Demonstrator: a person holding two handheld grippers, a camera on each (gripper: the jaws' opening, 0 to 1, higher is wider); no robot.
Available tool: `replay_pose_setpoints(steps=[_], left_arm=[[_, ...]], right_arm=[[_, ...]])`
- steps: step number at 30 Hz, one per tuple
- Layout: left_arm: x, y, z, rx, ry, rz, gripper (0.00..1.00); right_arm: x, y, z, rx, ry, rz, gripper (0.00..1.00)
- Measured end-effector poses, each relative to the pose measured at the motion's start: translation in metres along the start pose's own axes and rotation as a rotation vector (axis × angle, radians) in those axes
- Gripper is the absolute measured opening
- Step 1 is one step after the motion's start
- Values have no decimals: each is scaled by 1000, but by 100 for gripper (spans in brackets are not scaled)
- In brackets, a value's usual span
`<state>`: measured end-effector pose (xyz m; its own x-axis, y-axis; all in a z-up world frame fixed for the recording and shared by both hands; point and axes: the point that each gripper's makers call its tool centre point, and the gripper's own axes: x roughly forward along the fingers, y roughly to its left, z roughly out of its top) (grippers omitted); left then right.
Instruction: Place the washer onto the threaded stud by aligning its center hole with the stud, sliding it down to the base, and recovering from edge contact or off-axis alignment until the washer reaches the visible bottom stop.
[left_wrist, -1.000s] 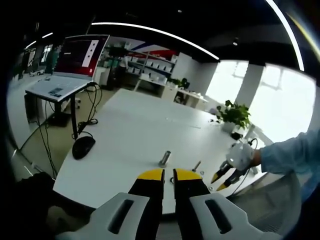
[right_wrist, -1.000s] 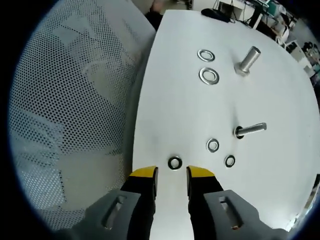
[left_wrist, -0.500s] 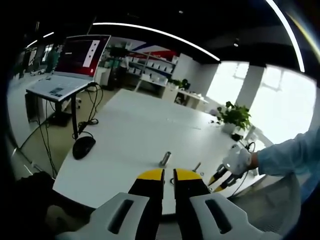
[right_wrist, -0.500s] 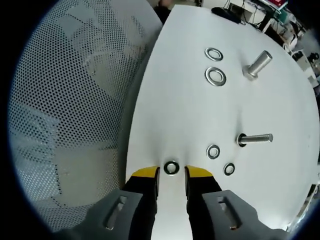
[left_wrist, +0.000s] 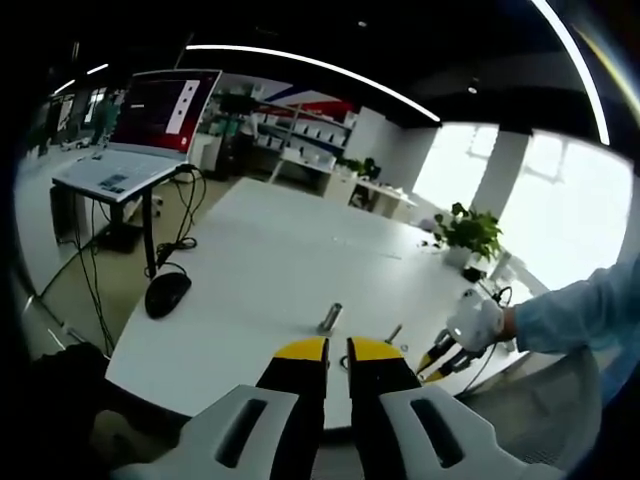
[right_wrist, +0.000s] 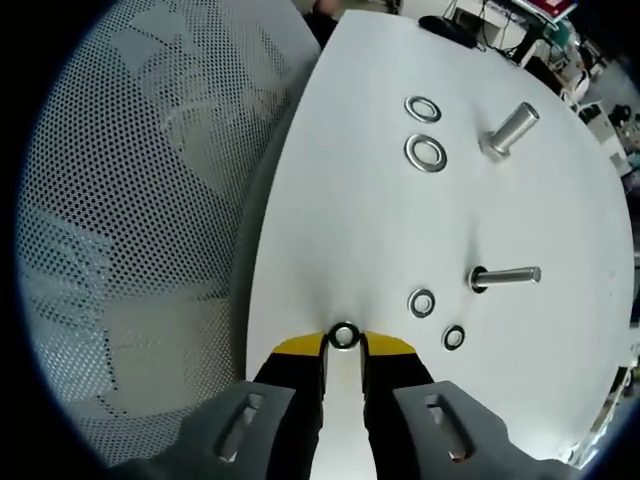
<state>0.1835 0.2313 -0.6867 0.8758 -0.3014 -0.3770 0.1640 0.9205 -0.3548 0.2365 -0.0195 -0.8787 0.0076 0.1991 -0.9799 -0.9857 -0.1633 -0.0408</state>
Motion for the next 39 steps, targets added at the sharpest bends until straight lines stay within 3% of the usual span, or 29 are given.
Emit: replay_pose_setpoints(steps=[20, 35, 39], left_arm=[[0, 0, 0, 0, -1, -1, 5], [0, 0, -1, 4, 5, 0, 5], [0, 0, -1, 4, 7, 0, 4]], right_arm=[[-31, -21, 11, 65, -60, -31, 14], [-61, -56, 23, 77, -77, -84, 14], [-64, -66, 29, 77, -79, -126, 14]])
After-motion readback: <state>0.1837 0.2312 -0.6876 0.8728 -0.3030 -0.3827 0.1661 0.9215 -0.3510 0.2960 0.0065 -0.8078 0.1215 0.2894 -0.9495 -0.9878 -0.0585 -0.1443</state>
